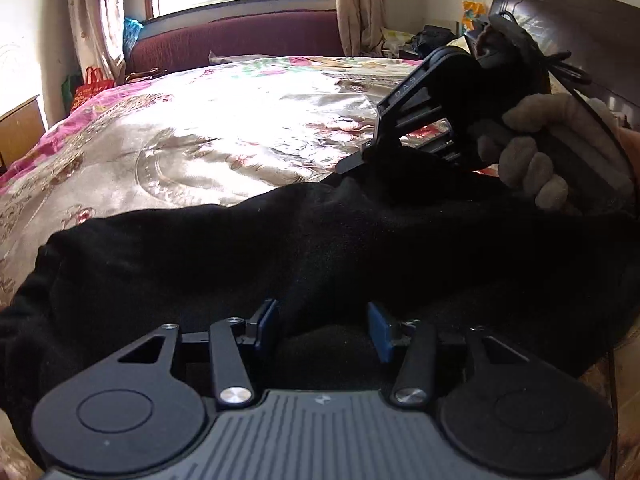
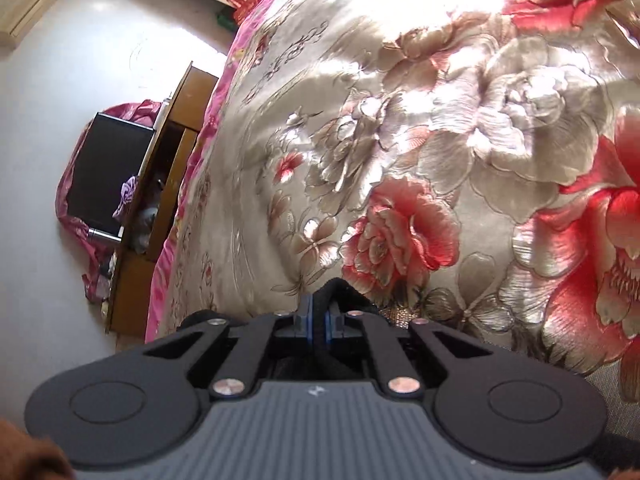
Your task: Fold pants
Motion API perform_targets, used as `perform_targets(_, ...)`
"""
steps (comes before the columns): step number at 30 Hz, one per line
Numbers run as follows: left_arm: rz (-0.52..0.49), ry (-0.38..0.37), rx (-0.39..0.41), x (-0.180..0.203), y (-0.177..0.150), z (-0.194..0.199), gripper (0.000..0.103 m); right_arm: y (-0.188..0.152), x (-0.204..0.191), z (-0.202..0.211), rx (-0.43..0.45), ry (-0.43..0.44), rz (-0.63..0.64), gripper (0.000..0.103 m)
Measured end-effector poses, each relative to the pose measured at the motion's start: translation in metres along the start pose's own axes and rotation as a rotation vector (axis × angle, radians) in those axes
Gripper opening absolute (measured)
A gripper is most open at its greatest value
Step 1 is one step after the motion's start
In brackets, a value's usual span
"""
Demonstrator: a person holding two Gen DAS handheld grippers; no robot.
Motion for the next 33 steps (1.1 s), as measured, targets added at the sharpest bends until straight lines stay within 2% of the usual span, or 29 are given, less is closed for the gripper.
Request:
perform_targets(3, -0.013, 0.017, -0.01, -0.002, -0.001, 0.008, 0.063, 0.005, 0.008, 0.001, 0.015, -0.007, -0.037, 0.006)
perform_targets(4, -0.025, 0.026, -0.015, -0.002, 0.0, 0.01, 0.063, 0.011, 0.005, 0.005, 0.053, -0.026, -0.021, 0.01)
perform_targets(6, -0.054, 0.048, -0.01, 0.0, 0.006, 0.014, 0.063, 0.026, -0.006, 0.026, 0.143, -0.049, 0.075, 0.012)
perform_targets(8, -0.068, 0.058, 0.001, 0.004, 0.011, 0.017, 0.063, 0.028, -0.023, 0.051, 0.171, -0.003, 0.107, 0.012)
perform_targets(10, -0.069, 0.045, 0.015, 0.014, 0.016, 0.02, 0.063, 0.013, -0.037, 0.073, 0.154, 0.034, 0.157, 0.011)
perform_targets(13, -0.089, 0.008, 0.029, 0.036, 0.02, 0.021, 0.063, -0.024, -0.035, 0.093, 0.091, 0.037, 0.236, 0.012)
perform_targets(14, -0.1, -0.005, 0.03, 0.043, 0.02, 0.02, 0.063, -0.036, -0.026, 0.093, 0.068, 0.015, 0.228, 0.012)
perform_targets(16, -0.134, -0.042, 0.021, 0.061, 0.02, 0.017, 0.063, -0.043, 0.008, 0.089, 0.07, -0.1, 0.164, 0.012)
perform_targets(17, -0.153, -0.057, 0.006, 0.068, 0.018, 0.015, 0.063, -0.038, 0.028, 0.092, 0.105, -0.157, 0.131, 0.011)
perform_targets(19, -0.186, -0.071, -0.037, 0.08, 0.011, 0.011, 0.063, -0.025, 0.063, 0.112, 0.197, -0.27, 0.076, 0.002)
perform_targets(20, -0.198, -0.066, -0.042, 0.083, 0.01, 0.011, 0.063, -0.022, 0.069, 0.128, 0.235, -0.245, 0.017, 0.003)
perform_targets(21, -0.216, -0.062, -0.041, 0.087, 0.01, 0.014, 0.063, -0.021, 0.072, 0.149, 0.281, -0.218, -0.022, 0.011)
perform_targets(23, -0.244, -0.068, -0.043, 0.092, 0.012, 0.017, 0.063, -0.026, 0.081, 0.198, 0.374, -0.235, -0.038, 0.012)
perform_targets(26, -0.285, -0.081, -0.044, 0.106, 0.015, 0.017, 0.063, -0.049, 0.108, 0.287, 0.539, -0.293, -0.116, 0.015)
perform_targets(30, -0.359, -0.126, -0.035, 0.136, 0.02, 0.02, 0.063, -0.094, 0.164, 0.4, 0.782, -0.405, -0.294, 0.016)
perform_targets(33, -0.424, -0.16, -0.032, 0.16, 0.022, 0.022, 0.063, -0.121, 0.2, 0.441, 0.862, -0.453, -0.397, 0.016)
Point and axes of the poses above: each gripper's, at about its wrist camera, not at the fingertips, and z roughly against the way its jaws point, x to its right, y to its top, the point moved 10 cm from there along -z, roughly the way its jaws point, and after that the axes turned 11 degrees about x, right-handed, at the moved point
